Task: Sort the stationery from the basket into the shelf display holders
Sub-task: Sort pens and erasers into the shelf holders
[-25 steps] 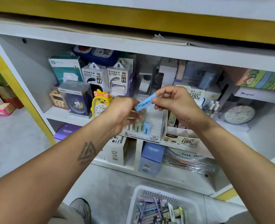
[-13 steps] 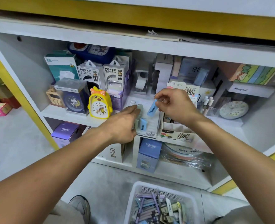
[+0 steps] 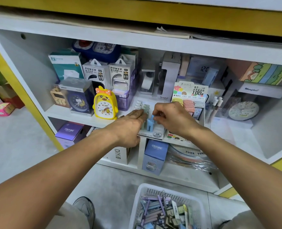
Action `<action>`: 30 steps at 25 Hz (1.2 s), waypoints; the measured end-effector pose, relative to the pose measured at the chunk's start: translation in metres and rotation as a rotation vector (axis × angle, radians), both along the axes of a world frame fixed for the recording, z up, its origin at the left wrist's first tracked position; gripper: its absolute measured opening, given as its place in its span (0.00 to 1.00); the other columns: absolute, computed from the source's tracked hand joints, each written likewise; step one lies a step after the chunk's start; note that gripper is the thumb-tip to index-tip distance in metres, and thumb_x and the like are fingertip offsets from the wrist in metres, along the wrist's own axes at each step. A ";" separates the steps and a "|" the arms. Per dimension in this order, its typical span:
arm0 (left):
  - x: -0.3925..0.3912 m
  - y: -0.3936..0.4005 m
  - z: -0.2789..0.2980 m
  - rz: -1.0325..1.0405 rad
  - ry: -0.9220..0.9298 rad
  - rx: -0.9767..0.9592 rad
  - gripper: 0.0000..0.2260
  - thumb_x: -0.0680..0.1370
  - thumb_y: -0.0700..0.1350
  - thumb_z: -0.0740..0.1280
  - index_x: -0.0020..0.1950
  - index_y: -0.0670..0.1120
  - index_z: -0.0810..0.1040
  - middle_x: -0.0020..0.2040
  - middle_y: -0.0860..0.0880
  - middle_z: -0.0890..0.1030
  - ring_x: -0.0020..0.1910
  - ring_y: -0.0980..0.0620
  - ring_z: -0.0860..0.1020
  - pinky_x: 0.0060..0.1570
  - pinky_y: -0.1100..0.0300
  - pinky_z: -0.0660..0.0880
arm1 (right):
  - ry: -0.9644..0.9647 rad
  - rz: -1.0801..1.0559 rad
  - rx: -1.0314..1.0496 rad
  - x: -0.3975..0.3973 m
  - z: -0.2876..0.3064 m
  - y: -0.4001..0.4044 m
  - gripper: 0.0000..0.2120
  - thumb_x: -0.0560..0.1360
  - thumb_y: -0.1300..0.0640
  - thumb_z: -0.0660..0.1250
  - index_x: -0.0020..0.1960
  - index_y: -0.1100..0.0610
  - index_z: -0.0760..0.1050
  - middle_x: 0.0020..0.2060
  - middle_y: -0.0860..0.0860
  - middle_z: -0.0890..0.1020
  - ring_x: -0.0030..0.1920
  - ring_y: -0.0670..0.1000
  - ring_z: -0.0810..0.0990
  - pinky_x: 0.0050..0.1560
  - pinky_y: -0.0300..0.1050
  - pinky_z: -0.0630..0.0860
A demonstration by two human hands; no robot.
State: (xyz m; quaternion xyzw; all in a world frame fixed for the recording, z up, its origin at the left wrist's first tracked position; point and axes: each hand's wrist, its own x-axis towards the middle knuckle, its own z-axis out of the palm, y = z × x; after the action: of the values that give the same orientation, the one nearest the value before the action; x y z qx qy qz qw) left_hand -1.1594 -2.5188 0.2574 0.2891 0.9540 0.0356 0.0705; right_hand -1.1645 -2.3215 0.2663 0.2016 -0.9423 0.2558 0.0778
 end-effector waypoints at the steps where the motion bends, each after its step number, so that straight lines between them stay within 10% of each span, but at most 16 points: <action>1: -0.001 0.000 -0.001 0.002 0.002 -0.002 0.38 0.77 0.46 0.64 0.81 0.46 0.46 0.81 0.47 0.45 0.79 0.51 0.47 0.76 0.54 0.54 | -0.024 0.000 -0.006 0.001 0.001 -0.001 0.03 0.77 0.62 0.69 0.48 0.56 0.80 0.40 0.50 0.83 0.42 0.51 0.83 0.45 0.53 0.81; 11: -0.002 0.004 -0.019 0.070 0.218 0.002 0.42 0.75 0.48 0.71 0.80 0.45 0.48 0.80 0.45 0.51 0.79 0.47 0.50 0.75 0.50 0.56 | -0.092 -0.012 0.478 0.015 -0.009 -0.001 0.33 0.75 0.47 0.71 0.74 0.50 0.60 0.65 0.50 0.73 0.66 0.53 0.71 0.61 0.51 0.74; 16: -0.005 0.014 -0.025 0.101 0.326 -0.038 0.35 0.77 0.39 0.65 0.80 0.44 0.50 0.80 0.45 0.53 0.78 0.47 0.54 0.73 0.50 0.60 | 0.072 -0.042 0.585 0.016 -0.030 -0.007 0.31 0.72 0.63 0.73 0.68 0.54 0.61 0.55 0.52 0.73 0.56 0.55 0.73 0.44 0.45 0.68; 30: 0.032 0.075 -0.024 -0.195 0.340 0.156 0.36 0.72 0.37 0.63 0.79 0.46 0.54 0.80 0.47 0.55 0.79 0.50 0.52 0.76 0.51 0.50 | 0.291 -0.340 0.433 0.090 0.002 0.067 0.19 0.74 0.58 0.68 0.63 0.60 0.74 0.58 0.56 0.77 0.57 0.59 0.76 0.55 0.56 0.75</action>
State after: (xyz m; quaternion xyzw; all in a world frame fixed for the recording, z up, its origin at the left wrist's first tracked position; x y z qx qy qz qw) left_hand -1.1276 -2.4434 0.2338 0.3866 0.9140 0.0529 -0.1109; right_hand -1.0750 -2.2547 0.2678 0.0874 -0.9740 0.0007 0.2088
